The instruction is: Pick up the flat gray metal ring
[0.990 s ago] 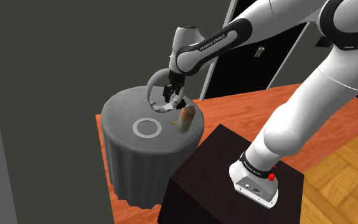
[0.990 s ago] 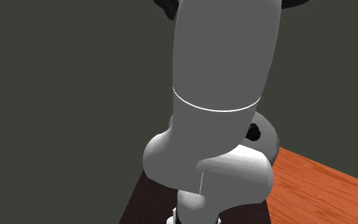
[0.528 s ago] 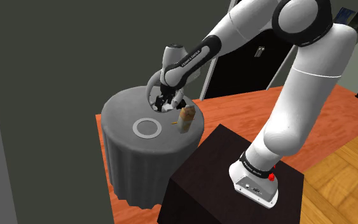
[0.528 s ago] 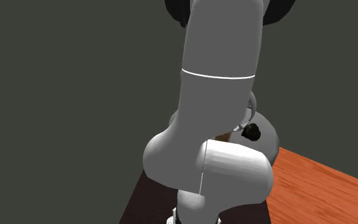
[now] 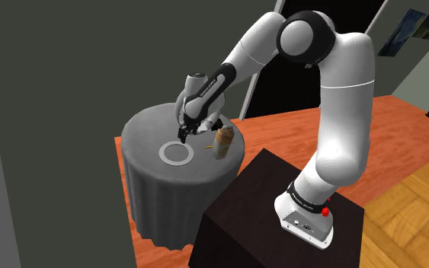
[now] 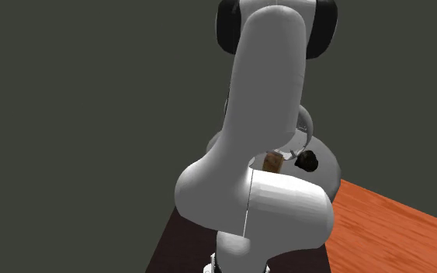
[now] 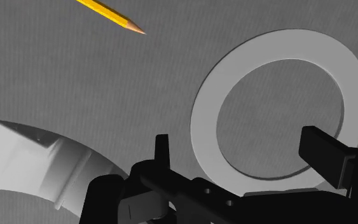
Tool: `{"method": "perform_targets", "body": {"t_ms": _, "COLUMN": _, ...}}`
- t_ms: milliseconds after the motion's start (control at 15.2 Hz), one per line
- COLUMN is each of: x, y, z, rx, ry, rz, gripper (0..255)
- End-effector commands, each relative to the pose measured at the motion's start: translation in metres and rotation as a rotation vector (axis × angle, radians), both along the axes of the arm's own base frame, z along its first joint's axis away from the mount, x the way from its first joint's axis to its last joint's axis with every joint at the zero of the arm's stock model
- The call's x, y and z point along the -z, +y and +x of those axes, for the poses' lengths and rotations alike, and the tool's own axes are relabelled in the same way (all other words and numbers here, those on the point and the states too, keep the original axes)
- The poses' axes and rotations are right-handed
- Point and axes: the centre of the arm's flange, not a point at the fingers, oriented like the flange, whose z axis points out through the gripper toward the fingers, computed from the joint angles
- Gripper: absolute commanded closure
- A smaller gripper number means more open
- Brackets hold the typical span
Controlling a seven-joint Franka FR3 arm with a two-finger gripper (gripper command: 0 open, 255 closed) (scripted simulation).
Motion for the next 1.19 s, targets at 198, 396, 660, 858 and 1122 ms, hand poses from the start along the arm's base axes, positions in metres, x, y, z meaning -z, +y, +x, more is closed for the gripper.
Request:
{"method": "perform_targets", "body": {"t_ms": 198, "x": 0.036, "y": 0.000, "z": 0.013, "rx": 0.000, "ry": 0.005, "rz": 0.003, "gripper": 0}}
{"method": "perform_targets", "body": {"t_ms": 396, "x": 0.051, "y": 0.000, "z": 0.013, "rx": 0.000, "ry": 0.005, "rz": 0.003, "gripper": 0}}
{"method": "perform_targets", "body": {"t_ms": 660, "x": 0.065, "y": 0.000, "z": 0.013, "rx": 0.000, "ry": 0.005, "rz": 0.003, "gripper": 0}}
{"method": "perform_targets", "body": {"t_ms": 858, "x": 0.064, "y": 0.001, "z": 0.012, "rx": 0.000, "ry": 0.005, "rz": 0.003, "gripper": 255}}
{"method": "perform_targets", "body": {"t_ms": 1122, "x": 0.063, "y": 0.001, "z": 0.011, "rx": 0.000, "ry": 0.005, "rz": 0.003, "gripper": 255}}
